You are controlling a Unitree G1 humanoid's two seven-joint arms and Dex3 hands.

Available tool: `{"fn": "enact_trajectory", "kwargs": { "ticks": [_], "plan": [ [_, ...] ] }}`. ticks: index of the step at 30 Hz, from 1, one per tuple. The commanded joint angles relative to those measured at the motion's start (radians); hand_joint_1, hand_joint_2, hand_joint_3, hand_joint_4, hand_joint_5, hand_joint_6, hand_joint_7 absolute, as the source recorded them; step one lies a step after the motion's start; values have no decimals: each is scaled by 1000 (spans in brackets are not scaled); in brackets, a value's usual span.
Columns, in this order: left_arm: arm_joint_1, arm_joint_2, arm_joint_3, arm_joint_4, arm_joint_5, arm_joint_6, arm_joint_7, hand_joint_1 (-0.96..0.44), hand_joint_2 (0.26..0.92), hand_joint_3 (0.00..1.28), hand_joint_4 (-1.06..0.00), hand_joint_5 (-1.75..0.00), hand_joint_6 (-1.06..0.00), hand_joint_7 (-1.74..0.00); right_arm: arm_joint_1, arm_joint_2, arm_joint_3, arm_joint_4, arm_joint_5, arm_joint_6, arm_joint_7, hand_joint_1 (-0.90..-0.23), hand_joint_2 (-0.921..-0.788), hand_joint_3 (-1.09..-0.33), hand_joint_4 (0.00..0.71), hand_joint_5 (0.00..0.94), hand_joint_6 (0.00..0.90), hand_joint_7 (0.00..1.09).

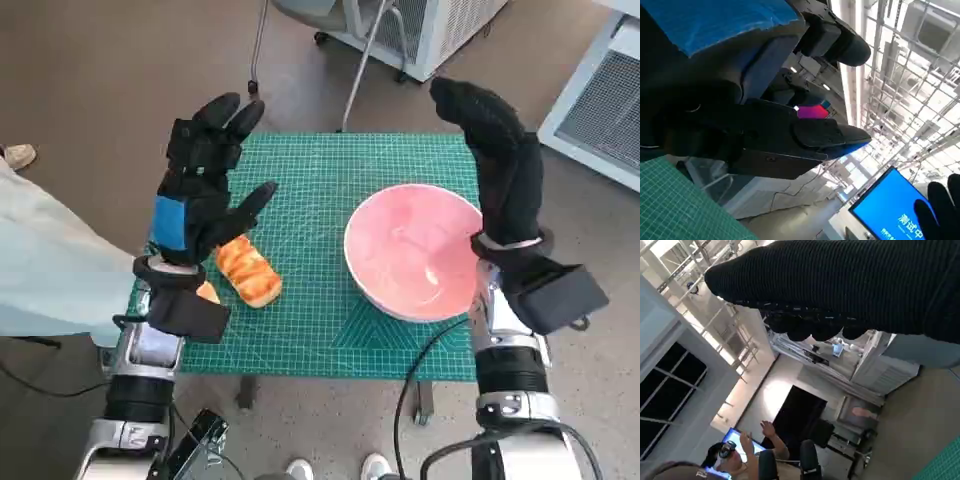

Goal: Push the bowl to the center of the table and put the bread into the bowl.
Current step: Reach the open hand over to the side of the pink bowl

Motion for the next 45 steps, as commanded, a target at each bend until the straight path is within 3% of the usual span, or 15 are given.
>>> {"fn": "enact_trajectory", "kwargs": {
  "ticks": [1, 37, 43, 45],
  "plan": [
    [-17, 4, -3, 5, -11, -15, 12, -261, 921, 265, -231, -411, -169, -680, 11, 0, -3, 15, 15, 9, 14, -548, -921, -681, 361, 1, 24, 797],
    [1, -4, -11, -17, -47, -12, -9, -262, 921, 266, -242, -386, -168, -680, 31, -6, -9, -2, 20, 18, 19, -549, -921, -683, 352, 0, 28, 804],
    [5, -3, -10, -17, -47, -13, -6, -260, 921, 267, -243, -385, -166, -683, 56, -41, -30, -7, 37, 9, 31, -547, -921, -685, 352, 0, 27, 806],
    [8, -3, -10, -22, -47, -12, -6, -259, 921, 267, -244, -385, -166, -685, 66, -62, -46, 15, 29, -10, 18, -547, -921, -684, 353, 1, 28, 806]
  ]
}}
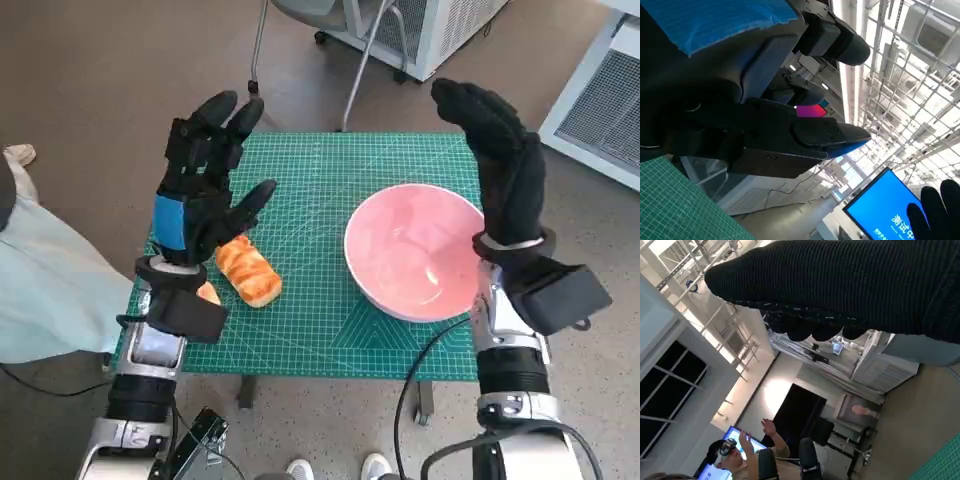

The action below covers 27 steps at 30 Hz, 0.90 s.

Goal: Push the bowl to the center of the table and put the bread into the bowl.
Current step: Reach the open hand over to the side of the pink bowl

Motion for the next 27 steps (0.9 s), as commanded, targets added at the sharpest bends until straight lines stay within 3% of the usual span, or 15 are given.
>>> {"fn": "enact_trajectory", "kwargs": {
  "ticks": [1, 9, 16, 20, 27],
  "plan": [
    [12, 3, -1, -22, -11, -6, -2, -259, 921, 267, -244, -385, -166, -686, 51, -52, -39, 42, 0, -26, -14, -548, -921, -683, 354, 2, 29, 806],
    [30, 10, 8, -48, -19, 2, -9, -254, 921, 263, -233, -406, -149, -725, 114, -135, -105, 168, -68, -112, -136, -533, -921, -685, 364, 4, 80, 718],
    [29, 6, 9, -44, -19, 7, -5, -225, 921, 267, -222, -420, -141, -744, 180, -149, -141, 244, -74, -151, -211, -513, -921, -705, 357, 1, 91, 678],
    [28, 1, 8, -37, -15, 5, 1, -221, 921, 267, -214, -424, -138, -748, 200, -113, -165, 284, -21, -125, -202, -476, -921, -742, 346, 0, 75, 676],
    [24, -5, 4, -31, -2, 5, 11, -236, 921, 262, -209, -429, -138, -748, 204, -58, -187, 376, 29, -62, -170, -468, -921, -756, 345, 2, 65, 675]
  ]
}}
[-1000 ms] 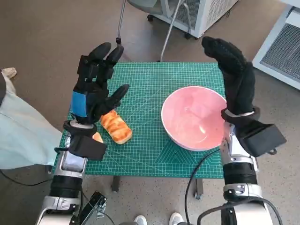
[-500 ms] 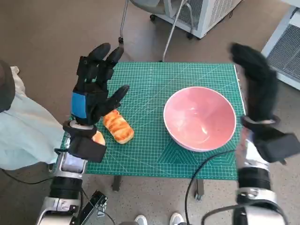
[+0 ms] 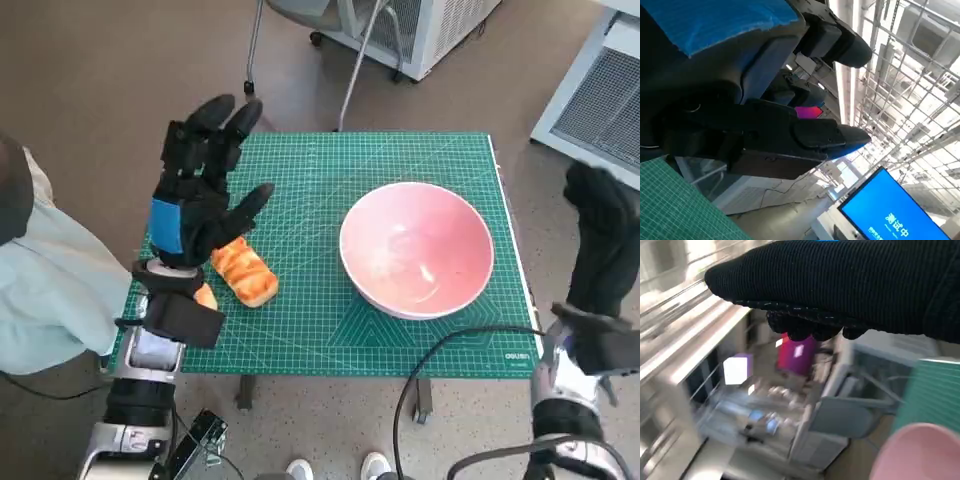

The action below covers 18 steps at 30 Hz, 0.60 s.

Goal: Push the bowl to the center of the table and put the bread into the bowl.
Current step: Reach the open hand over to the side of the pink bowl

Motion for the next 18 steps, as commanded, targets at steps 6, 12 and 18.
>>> {"fn": "enact_trajectory", "kwargs": {
  "ticks": [6, 12, 18],
  "plan": [
    [7, 3, 0, -2, 7, 4, 16, -247, 921, 260, -207, -431, -139, -746, -11, 89, -50, 128, 93, 145, 93, -476, -921, -732, 335, 0, 125, 559],
    [13, 11, 5, -17, 2, 10, 8, -246, 921, 261, -206, -436, -140, -747, -51, 112, -76, 166, 125, 233, 132, -466, -921, -723, 329, 3, 157, 528],
    [30, 18, 12, -43, -3, 21, 1, -236, 921, 261, -192, -471, -131, -771, -97, 134, -96, 186, 138, 316, 124, -461, -921, -729, 350, 13, 192, 537]
  ]
}}
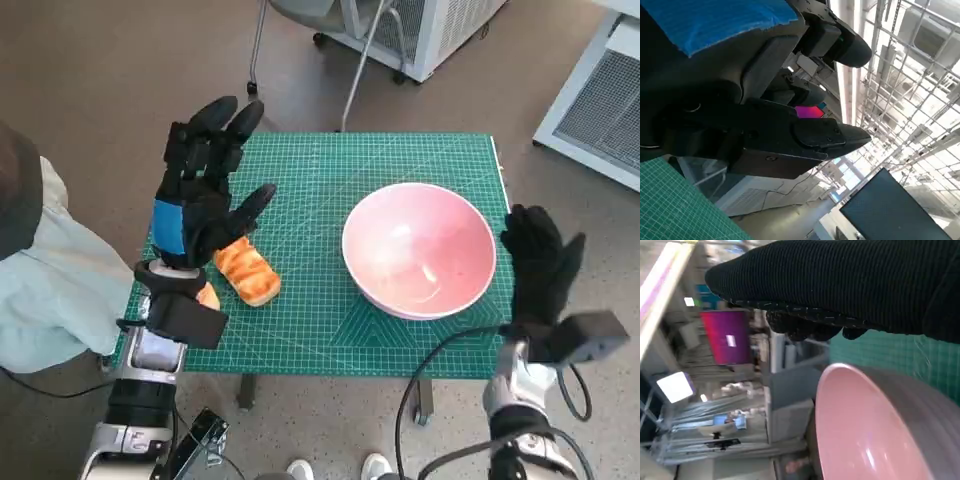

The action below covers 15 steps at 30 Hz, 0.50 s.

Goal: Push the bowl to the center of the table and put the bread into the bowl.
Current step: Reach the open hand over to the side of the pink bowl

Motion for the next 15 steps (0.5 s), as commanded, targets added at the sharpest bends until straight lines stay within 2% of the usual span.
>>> {"fn": "enact_trajectory", "kwargs": {
  "ticks": [1, 4, 12, 15],
  "plan": [
    [27, 15, 11, -37, -9, 13, -5, -235, 921, 261, -190, -474, -131, -773, -31, 26, -21, 28, 18, 68, 1, -459, -921, -730, 351, 13, 194, 538],
    [35, 18, 14, -48, -12, 18, -7, -232, 921, 261, -180, -497, -125, -787, -51, 38, -32, 34, 27, 84, 2, -462, -921, -729, 354, 14, 203, 542],
    [57, 25, 25, -89, -13, 43, -9, -226, 921, 262, -120, -618, -93, -856, -115, 65, -51, 54, 20, 125, -43, -473, -921, -720, 350, 9, 208, 557],
    [69, 24, 27, -111, -11, 56, -8, -223, 921, 261, -107, -641, -86, -870, -139, 78, -62, 59, 26, 144, -56, -478, -921, -723, 352, 9, 207, 564]
  ]
}}
